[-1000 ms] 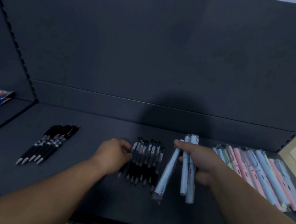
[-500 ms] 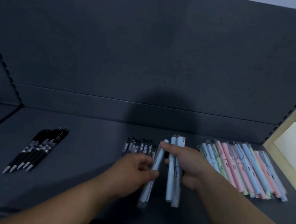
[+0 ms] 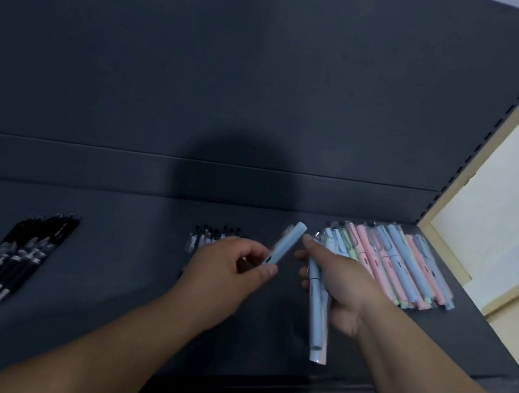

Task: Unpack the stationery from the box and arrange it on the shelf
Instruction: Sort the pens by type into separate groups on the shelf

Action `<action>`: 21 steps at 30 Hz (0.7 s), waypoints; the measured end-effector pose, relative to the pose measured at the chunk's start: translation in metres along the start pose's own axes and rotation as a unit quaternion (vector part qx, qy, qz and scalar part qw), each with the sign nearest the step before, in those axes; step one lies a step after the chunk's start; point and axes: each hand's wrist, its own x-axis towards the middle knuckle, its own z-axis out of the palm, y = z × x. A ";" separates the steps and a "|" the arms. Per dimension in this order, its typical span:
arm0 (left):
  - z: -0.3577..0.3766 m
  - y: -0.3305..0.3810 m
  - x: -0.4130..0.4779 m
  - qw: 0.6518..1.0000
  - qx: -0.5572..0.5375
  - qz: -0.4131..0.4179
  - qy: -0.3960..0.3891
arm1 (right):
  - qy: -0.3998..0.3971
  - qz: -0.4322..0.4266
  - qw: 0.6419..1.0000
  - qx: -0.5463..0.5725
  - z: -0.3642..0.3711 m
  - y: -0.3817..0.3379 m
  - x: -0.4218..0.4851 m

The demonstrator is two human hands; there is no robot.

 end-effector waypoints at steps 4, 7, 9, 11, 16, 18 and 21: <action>0.017 0.009 0.004 0.997 0.055 0.043 -0.016 | 0.038 -0.015 0.998 -0.054 -0.024 -0.003 0.002; 0.033 0.022 0.011 0.994 0.086 0.069 -0.017 | 0.042 -0.031 0.995 -0.084 -0.050 -0.016 0.010; 0.047 0.029 0.016 0.994 0.075 0.075 -0.016 | 0.041 -0.039 0.993 -0.107 -0.072 -0.026 0.018; 0.065 0.036 0.023 0.993 0.072 0.089 -0.007 | 0.040 -0.044 0.987 -0.151 -0.095 -0.036 0.027; 0.119 0.045 0.053 0.981 0.117 0.151 0.039 | 0.029 -0.079 0.972 -0.219 -0.146 -0.062 0.051; 0.139 0.045 0.064 0.975 0.157 0.157 0.029 | 0.014 -0.087 0.967 -0.240 -0.159 -0.070 0.062; 0.161 0.045 0.066 0.972 0.202 0.118 0.000 | -0.015 -0.092 0.960 -0.263 -0.170 -0.075 0.089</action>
